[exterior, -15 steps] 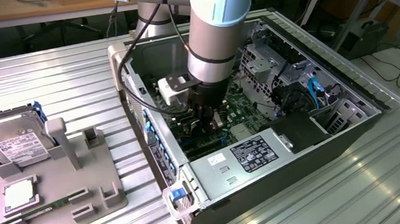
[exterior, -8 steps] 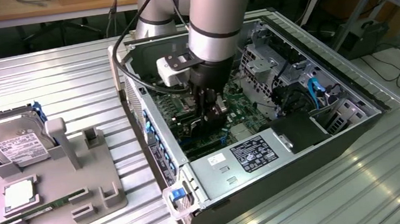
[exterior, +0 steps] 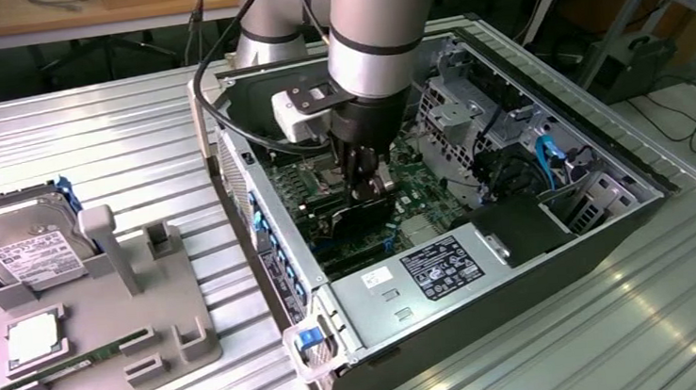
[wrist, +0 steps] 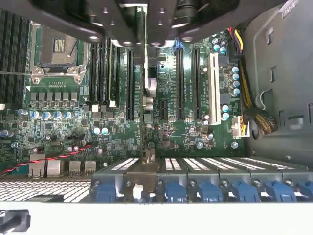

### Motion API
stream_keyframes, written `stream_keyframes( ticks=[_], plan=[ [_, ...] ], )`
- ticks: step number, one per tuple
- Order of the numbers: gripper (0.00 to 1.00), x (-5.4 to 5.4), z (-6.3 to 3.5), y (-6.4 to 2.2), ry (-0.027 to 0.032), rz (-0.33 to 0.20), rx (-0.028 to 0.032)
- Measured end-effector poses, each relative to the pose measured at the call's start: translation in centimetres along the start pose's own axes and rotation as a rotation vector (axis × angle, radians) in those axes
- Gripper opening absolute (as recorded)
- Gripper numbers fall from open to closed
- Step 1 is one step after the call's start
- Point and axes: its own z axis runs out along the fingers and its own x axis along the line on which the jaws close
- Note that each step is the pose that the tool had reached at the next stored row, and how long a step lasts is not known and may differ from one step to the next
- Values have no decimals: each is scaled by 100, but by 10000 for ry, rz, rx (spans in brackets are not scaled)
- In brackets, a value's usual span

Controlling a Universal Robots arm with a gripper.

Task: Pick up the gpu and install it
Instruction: 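Insert the gpu into the slot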

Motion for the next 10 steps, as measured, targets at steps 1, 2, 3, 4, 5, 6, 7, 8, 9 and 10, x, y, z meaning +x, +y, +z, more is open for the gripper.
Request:
stream_keyframes(
  ticks=[1,2,3,4,5,6,7,8,9,10],
  plan=[
    [11,0,0,0,0,0,0],
    [11,0,0,0,0,0,0],
    [11,0,0,0,0,0,0],
    [11,0,0,0,1,0,0],
    [11,0,0,0,0,0,0],
    [11,0,0,0,0,0,0],
    [11,0,0,0,0,0,0],
    [11,0,0,0,1,0,0],
    [11,0,0,0,1,0,0],
    [11,0,0,0,0,0,0]
  ],
)
